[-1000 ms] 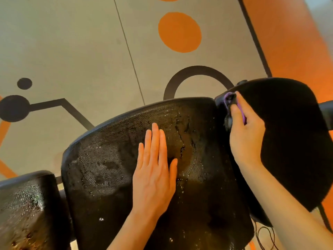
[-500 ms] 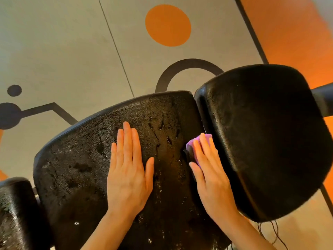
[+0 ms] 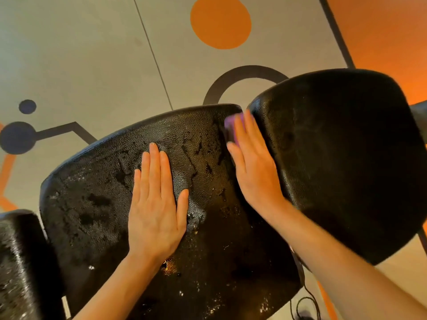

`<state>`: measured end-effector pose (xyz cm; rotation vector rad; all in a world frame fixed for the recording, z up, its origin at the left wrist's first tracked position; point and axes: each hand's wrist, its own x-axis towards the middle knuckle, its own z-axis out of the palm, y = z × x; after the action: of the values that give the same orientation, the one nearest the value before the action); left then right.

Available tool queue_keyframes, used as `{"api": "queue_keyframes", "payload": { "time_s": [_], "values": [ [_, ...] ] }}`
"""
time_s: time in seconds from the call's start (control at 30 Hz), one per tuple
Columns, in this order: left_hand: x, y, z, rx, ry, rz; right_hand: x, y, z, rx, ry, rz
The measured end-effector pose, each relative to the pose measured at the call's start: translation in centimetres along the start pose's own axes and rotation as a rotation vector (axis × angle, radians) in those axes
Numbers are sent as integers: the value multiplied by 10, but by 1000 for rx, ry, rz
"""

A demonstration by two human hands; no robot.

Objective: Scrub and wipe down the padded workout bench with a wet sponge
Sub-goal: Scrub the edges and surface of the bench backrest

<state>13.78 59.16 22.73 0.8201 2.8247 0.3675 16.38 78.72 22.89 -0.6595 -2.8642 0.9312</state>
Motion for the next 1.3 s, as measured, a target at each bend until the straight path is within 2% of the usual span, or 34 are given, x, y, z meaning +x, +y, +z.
{"api": "queue_keyframes", "payload": {
  "time_s": [0.1,0.27,0.47,0.6,0.67,0.8,0.87,0.93,1.03,1.1,1.2,1.3],
  "values": [
    [-1,0,0,-8,4,-6,37,-6,4,46,40,-29],
    [0,0,-1,-30,14,-5,-67,12,-4,-120,-64,-87],
    [-1,-1,0,-40,25,5,43,-8,0,-47,4,-62],
    [-1,-2,1,-46,20,1,-60,11,-4,-208,-62,-102],
    [-1,-2,1,-36,24,1,-78,18,-6,-237,-91,-108],
    [-3,-2,2,-37,37,8,20,-13,7,-215,14,-110],
    [-2,-2,2,-36,36,6,38,-22,13,-205,37,-98],
    [-1,-2,3,-43,40,15,2,-16,13,-229,17,-122],
    [-1,-3,2,-49,38,15,-77,-9,2,-375,-102,-197],
    [-1,-3,2,-51,43,21,-56,-9,1,-409,-77,-252],
    [-1,-3,3,-45,50,23,30,-31,12,-380,24,-261],
    [-1,-3,3,-48,59,26,18,-28,19,-263,4,-217]
  ]
}}
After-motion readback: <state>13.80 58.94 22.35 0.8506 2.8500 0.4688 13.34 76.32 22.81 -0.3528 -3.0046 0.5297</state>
